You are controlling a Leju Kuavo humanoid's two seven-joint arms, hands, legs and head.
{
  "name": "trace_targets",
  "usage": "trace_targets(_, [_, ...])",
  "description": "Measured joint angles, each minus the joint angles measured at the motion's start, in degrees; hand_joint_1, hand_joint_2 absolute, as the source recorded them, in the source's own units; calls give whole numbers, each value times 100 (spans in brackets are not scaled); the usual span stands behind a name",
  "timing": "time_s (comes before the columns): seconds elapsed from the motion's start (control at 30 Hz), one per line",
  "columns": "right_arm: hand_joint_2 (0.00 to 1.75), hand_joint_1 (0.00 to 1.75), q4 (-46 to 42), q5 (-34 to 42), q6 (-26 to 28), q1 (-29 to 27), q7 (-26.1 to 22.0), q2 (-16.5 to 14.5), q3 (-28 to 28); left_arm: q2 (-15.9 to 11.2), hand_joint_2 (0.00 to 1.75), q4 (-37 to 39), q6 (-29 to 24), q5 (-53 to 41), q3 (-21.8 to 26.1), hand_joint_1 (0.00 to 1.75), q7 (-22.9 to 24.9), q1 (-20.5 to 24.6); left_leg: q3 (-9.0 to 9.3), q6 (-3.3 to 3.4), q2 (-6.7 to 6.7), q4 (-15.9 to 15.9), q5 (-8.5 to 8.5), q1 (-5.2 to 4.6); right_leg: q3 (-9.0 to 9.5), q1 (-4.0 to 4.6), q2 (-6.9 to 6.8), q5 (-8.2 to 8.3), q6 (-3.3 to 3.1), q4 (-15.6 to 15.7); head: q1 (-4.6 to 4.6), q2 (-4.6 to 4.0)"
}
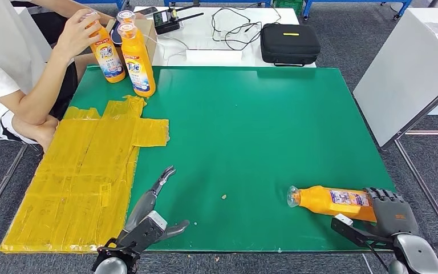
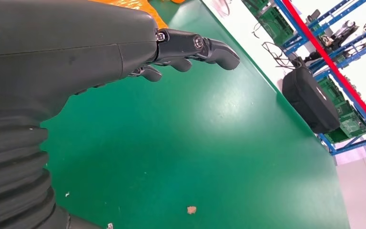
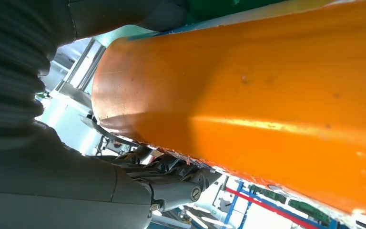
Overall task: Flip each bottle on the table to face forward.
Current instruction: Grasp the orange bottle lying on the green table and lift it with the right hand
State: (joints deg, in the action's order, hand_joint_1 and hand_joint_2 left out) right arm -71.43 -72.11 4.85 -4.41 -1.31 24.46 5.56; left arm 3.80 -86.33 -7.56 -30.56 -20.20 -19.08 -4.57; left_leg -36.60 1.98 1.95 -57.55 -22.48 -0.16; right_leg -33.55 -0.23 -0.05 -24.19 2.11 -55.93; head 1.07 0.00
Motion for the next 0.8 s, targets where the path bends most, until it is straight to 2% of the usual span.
trace_targets(0.3, [175,175,29,-94,144,69,34,-79,-101,0,175,-1,-20,0,0,0,-1,0,3,-1,-7,0,2,1,44,0,1,4,-1,-1,0,0])
trace_targets(0.47, [175,175,40,251,501,79,-168,-218,-102,0,175,-4,-30,33,0,0,-5,-12,3,-2,-8,0,2,1,47,1,3,5,-2,-1,0,0])
trace_targets(0.7, [175,175,-281,621,1694,38,-319,-875,2,0,175,-55,-15,147,-7,0,-14,-41,-2,-8,-14,1,6,1,41,1,10,6,-4,-5,3,0])
trace_targets(0.8, [175,175,-401,569,1951,55,-256,-1083,46,0,175,-55,-14,163,-28,0,-14,-41,-5,-10,-8,2,7,3,40,2,9,4,-4,-6,1,0])
